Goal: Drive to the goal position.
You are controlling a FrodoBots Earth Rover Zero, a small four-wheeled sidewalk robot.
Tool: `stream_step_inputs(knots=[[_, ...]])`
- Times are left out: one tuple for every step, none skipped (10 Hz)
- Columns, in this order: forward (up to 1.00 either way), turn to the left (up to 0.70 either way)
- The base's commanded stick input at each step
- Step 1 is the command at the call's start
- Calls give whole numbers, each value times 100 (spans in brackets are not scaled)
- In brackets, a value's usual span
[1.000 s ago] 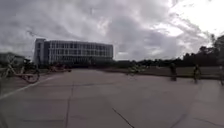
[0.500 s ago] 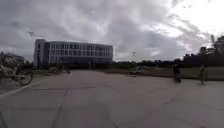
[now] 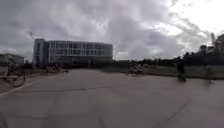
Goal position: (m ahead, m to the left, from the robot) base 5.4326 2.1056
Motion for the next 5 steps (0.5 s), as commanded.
stream_step_inputs(knots=[[70, 0], [70, 0], [70, 0], [70, 0], [70, 0]])
